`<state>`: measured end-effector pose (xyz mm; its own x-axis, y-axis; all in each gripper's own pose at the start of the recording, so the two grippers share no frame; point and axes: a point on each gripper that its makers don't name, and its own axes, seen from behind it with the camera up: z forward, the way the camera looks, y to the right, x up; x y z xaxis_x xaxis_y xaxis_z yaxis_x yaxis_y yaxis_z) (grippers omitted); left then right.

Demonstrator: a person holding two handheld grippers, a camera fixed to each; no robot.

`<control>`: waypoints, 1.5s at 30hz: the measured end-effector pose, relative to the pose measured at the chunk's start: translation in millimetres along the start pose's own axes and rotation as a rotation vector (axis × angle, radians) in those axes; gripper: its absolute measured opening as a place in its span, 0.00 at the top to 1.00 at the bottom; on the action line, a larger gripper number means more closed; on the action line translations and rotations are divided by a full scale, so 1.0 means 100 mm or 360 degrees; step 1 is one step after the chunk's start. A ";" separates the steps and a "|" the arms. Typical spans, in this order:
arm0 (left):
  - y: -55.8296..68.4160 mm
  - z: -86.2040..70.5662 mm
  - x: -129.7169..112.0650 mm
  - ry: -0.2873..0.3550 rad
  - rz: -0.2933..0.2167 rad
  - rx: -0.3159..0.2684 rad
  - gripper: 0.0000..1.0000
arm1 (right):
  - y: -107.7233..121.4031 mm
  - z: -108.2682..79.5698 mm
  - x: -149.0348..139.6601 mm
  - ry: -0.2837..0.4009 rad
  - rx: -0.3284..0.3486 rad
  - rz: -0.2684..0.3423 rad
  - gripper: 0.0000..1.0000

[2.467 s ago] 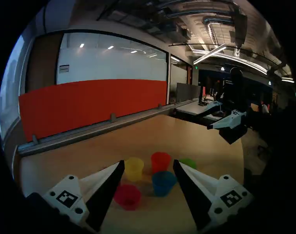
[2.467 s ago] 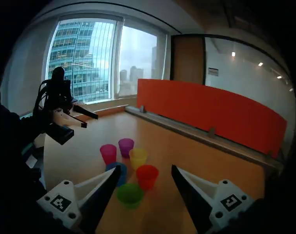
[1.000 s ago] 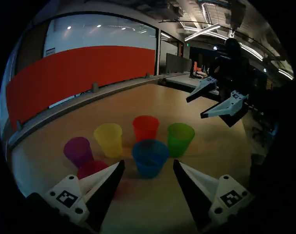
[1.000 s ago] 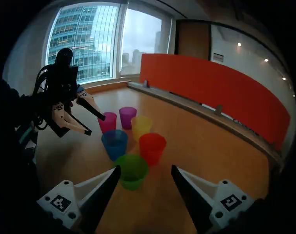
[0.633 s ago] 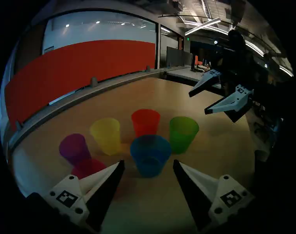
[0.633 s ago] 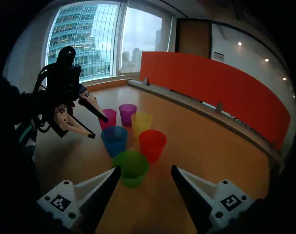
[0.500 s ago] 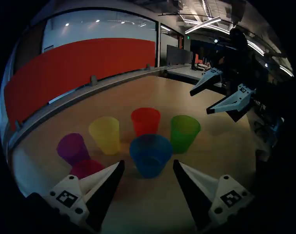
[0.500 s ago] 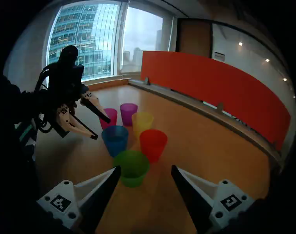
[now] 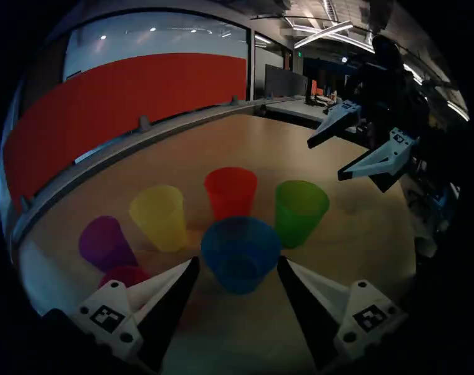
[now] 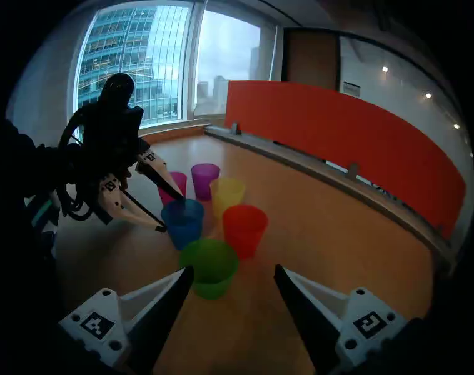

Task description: Pour water

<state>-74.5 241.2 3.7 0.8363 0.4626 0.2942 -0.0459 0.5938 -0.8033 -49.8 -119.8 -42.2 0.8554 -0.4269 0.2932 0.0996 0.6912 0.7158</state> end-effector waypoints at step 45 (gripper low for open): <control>0.03 0.25 0.02 -0.0062 0.0023 -0.0021 0.12 | 0.03 0.02 -0.05 -0.0004 0.0008 0.0022 0.00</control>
<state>-86.3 260.6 14.7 0.8138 0.4966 0.3020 -0.0507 0.5783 -0.8143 -55.1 -117.4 -40.2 0.8554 -0.4189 0.3046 0.0854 0.6941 0.7148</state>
